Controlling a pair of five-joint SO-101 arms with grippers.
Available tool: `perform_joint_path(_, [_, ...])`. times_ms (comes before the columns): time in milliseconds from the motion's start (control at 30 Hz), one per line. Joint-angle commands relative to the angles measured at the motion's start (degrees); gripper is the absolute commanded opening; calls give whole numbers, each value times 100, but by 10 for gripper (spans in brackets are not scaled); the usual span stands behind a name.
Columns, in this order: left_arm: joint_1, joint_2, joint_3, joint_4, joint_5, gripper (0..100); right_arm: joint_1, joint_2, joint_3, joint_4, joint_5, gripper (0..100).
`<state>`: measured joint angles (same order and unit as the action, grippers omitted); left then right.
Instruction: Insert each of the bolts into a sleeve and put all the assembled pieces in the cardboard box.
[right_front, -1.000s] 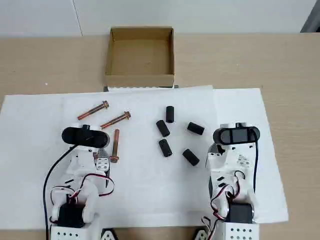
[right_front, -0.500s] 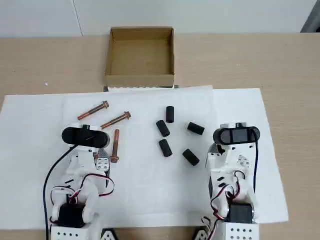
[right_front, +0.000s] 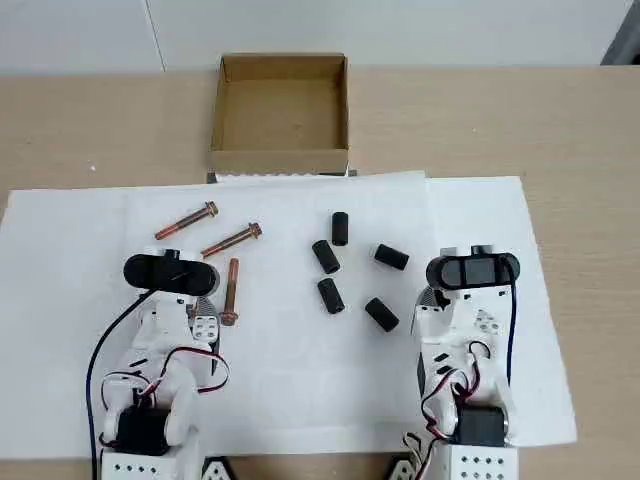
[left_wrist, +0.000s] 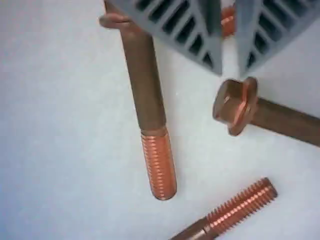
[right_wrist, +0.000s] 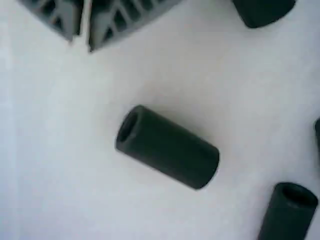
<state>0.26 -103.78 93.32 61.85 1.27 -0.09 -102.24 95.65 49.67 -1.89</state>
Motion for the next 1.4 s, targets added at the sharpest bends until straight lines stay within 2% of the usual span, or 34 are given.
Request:
perform_joint_path(0, [-26,-44,-22,0,9,7,4,4,88,13,44,4])
perform_joint_path(400, [35,-44,-22,0,-18,9,4,4,88,13,44,4])
perform_joint_path(567, [369,-44,-48,-9,-18,10,4,4,88,13,44,4])
perform_joint_path(767, [220,-18,-936,53,-132,11,4,4,88,13,44,4])
perform_joint_path(933, [325,-18,-1754,765,-818,11,4,4,88,13,44,4])
perform_joint_path(1133, [299,-9,-2510,1398,-853,11,4,4,88,13,44,4])
perform_joint_path(1233, [-176,325,-2747,1451,-844,10,4,4,88,13,44,4])
perform_joint_path(1367, [-879,1451,-3248,1196,-853,11,4,4,88,13,44,4])
